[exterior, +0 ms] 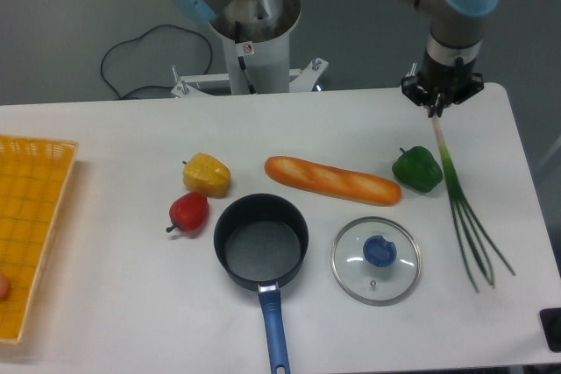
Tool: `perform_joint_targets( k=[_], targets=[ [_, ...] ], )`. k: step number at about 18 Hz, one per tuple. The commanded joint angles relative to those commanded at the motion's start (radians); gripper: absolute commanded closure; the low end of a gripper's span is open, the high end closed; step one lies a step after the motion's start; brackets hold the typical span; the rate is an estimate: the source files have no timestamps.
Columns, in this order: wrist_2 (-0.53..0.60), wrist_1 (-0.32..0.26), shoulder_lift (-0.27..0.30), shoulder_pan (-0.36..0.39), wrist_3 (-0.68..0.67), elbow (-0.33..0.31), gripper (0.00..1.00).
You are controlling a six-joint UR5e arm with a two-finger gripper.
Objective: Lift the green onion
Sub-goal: 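Carry the green onions toward the bread loaf and glass lid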
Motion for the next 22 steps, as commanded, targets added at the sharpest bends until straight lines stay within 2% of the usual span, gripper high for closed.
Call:
perform_joint_targets(
  k=[6, 8, 10, 13, 16, 19, 22],
  targets=[
    [0.001, -0.002, -0.017, -0.133, 0.037, 0.052, 0.98],
    [0.008, -0.008, -0.064, -0.178, 0.071, 0.09, 0.98],
    [0.015, -0.014, -0.072, -0.201, 0.078, 0.092, 0.98],
    [0.053, -0.043, -0.075, -0.212, 0.133, 0.103, 0.98],
    [0.11, -0.101, -0.075, -0.206, 0.215, 0.115, 0.98],
    [0.113, -0.156, -0.077, -0.203, 0.241, 0.143, 0.98],
    [0.112, -0.166, -0.087, -0.196, 0.25, 0.166, 0.98]
  ],
)
